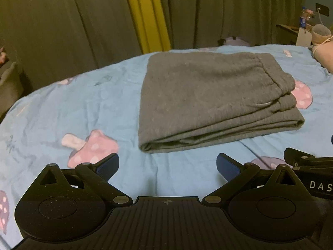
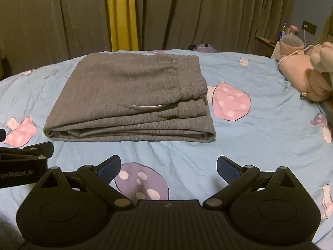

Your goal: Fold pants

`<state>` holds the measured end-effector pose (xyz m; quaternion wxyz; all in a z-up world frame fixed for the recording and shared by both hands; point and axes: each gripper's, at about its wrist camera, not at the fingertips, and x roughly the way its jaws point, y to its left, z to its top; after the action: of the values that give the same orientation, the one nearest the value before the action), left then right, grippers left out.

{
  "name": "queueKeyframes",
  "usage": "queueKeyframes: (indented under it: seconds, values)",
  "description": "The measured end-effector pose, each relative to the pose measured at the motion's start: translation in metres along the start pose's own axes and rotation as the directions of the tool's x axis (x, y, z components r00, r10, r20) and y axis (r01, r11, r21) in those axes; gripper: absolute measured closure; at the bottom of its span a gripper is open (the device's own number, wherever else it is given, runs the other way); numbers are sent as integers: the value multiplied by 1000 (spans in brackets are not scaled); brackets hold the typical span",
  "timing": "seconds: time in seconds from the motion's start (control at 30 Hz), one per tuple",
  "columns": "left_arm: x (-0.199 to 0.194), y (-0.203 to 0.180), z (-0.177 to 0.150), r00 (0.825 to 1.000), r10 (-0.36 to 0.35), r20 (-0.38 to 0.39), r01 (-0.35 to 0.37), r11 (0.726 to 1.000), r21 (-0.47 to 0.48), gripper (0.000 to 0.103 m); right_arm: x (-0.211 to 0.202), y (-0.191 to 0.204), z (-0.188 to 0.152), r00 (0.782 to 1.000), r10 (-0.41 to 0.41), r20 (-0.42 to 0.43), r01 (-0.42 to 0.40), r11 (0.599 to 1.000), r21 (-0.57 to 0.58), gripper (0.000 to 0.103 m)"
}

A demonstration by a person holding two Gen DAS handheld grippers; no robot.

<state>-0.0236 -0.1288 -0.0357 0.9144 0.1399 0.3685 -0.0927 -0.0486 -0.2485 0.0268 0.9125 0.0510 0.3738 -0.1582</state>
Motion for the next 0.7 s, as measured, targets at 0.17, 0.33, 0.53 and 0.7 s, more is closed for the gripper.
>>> queueKeyframes:
  seconds: [0.17,0.33,0.53,0.7]
  values:
    - [17,-3,1,999,-14,-48,14,1000,6,0,10,3,0,1000,-8,-3,8,1000,-7,4]
    - [22,1,-1,998,-33,-46,33,999,0,0,16,7,0,1000,-18,4,18,1000,-21,4]
    - [23,9,-3,998,-44,-48,43,999,-33,0,16,10,-2,1000,-26,11,26,999,-36,4]
    - [23,13,-3,997,-59,-52,56,997,-56,1,17,8,-2,1000,-26,5,26,999,-27,4]
